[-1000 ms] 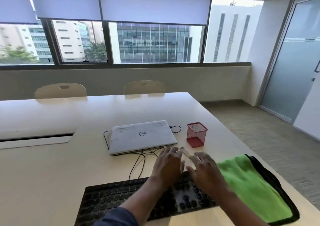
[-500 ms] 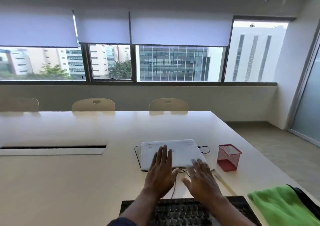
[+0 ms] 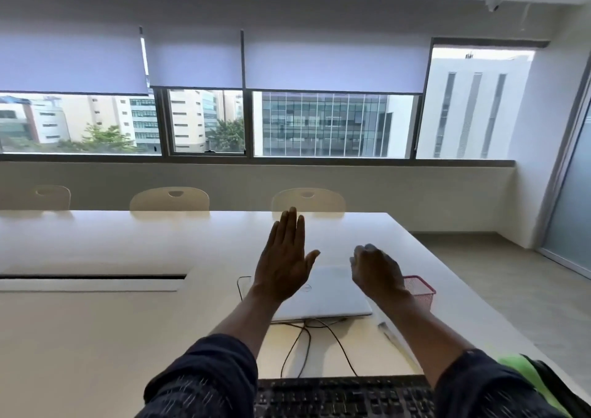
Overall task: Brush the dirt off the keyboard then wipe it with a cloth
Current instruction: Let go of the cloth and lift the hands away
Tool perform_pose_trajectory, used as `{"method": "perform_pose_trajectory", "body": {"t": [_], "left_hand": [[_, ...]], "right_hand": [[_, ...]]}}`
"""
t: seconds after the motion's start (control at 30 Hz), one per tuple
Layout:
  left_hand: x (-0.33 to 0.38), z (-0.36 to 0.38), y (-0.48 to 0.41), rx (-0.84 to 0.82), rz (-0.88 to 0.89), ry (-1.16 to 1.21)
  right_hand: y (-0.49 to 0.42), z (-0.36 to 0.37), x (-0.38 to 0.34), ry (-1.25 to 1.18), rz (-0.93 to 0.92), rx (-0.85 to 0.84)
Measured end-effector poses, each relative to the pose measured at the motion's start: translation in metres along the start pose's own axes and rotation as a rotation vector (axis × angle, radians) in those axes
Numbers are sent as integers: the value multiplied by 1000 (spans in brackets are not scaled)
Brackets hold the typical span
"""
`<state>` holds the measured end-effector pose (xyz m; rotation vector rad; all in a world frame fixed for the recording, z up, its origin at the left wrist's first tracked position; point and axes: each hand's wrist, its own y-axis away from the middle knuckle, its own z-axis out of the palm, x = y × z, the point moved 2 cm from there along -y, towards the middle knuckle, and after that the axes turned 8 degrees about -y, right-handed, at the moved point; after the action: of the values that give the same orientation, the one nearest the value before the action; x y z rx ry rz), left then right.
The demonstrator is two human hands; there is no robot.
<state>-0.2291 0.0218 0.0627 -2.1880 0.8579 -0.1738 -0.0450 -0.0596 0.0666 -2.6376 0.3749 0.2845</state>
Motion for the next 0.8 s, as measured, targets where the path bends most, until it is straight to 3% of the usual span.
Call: {"method": "perform_pose_trajectory", "body": {"t": [0.17, 0.33, 0.63, 0.8], "left_hand": [[32, 42, 32, -65, 31, 73], [66, 64, 44, -214, 36, 190], [95, 82, 30, -349, 27, 231], [103, 80, -4, -337, -296, 560]], "right_hand": [[39, 47, 68, -31, 336, -291], [53, 73, 94, -85, 414, -427], [41, 86, 97, -137, 420, -386], [3, 64, 79, -256, 365, -243]]}}
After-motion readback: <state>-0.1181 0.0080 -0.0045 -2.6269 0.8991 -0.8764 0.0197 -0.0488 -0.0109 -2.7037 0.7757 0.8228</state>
